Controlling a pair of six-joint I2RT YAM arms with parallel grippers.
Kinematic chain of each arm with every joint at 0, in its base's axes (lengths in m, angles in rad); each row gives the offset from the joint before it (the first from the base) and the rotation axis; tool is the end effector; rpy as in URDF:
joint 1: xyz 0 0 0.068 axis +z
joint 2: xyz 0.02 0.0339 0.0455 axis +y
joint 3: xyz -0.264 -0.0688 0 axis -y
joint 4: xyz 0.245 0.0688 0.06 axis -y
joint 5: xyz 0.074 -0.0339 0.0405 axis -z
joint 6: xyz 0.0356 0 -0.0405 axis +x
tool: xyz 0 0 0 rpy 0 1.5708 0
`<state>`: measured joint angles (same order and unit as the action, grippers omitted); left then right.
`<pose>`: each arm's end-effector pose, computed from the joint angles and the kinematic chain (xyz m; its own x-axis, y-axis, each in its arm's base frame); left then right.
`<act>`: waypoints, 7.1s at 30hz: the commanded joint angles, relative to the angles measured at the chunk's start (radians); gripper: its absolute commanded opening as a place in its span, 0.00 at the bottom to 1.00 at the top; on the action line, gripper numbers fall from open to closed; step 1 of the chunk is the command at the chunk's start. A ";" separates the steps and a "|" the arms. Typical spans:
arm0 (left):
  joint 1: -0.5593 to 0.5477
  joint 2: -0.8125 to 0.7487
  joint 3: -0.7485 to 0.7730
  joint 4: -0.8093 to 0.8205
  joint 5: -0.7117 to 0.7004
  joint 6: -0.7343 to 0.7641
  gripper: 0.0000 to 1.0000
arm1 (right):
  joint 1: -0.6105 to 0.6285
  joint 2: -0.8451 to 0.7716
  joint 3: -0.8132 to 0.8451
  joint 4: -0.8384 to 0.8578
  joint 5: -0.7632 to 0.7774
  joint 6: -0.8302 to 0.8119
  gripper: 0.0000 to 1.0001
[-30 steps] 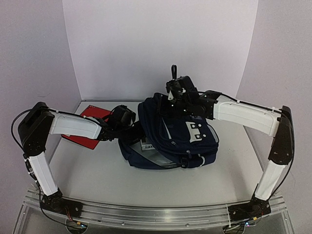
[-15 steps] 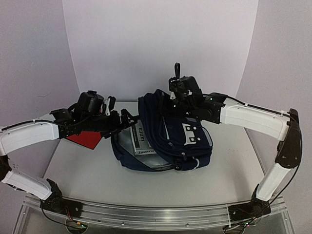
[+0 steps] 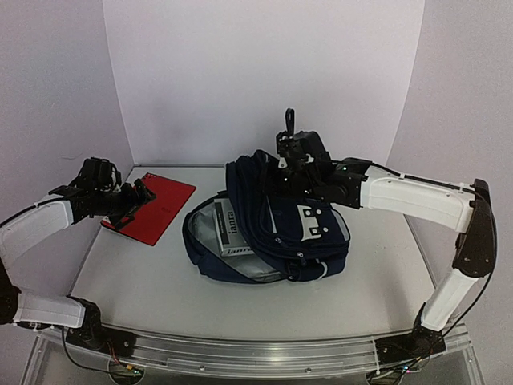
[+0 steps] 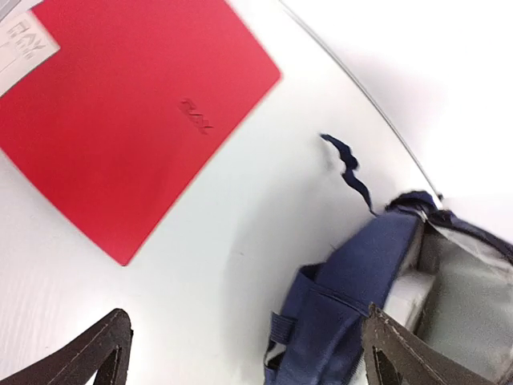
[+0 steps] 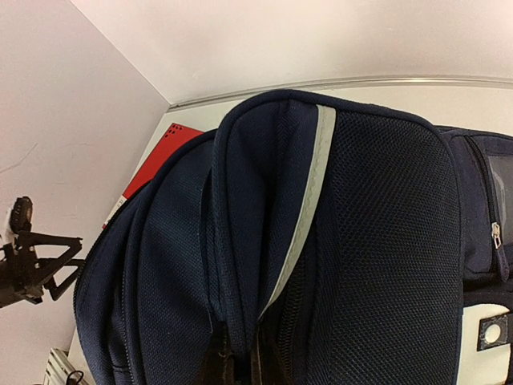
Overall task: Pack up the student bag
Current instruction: Pick up the files from the center of the board.
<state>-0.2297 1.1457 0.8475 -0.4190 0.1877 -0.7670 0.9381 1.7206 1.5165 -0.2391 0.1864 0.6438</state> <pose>0.2371 -0.0623 0.2677 -0.7111 -0.5339 -0.4575 -0.1845 0.7696 -0.6113 0.2477 0.3267 0.3369 -0.6191 0.1532 -0.7702 -0.4024 0.7803 0.4787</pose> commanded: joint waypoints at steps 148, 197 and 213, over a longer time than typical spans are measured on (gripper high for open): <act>0.295 0.131 0.194 0.687 1.122 -0.224 0.00 | -0.188 0.072 -0.266 0.678 -0.725 -0.034 0.97; 0.347 0.045 0.186 0.053 0.957 0.343 0.97 | -0.304 0.179 -0.335 1.442 -1.000 0.513 0.00; 0.167 0.034 -0.153 0.331 0.789 0.163 0.99 | -0.311 0.038 -0.405 0.991 -0.777 0.287 0.00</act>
<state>0.0141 1.1999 0.7665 -0.2671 1.0101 -0.5300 0.6281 1.8417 1.1120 0.8184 -0.7152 0.9806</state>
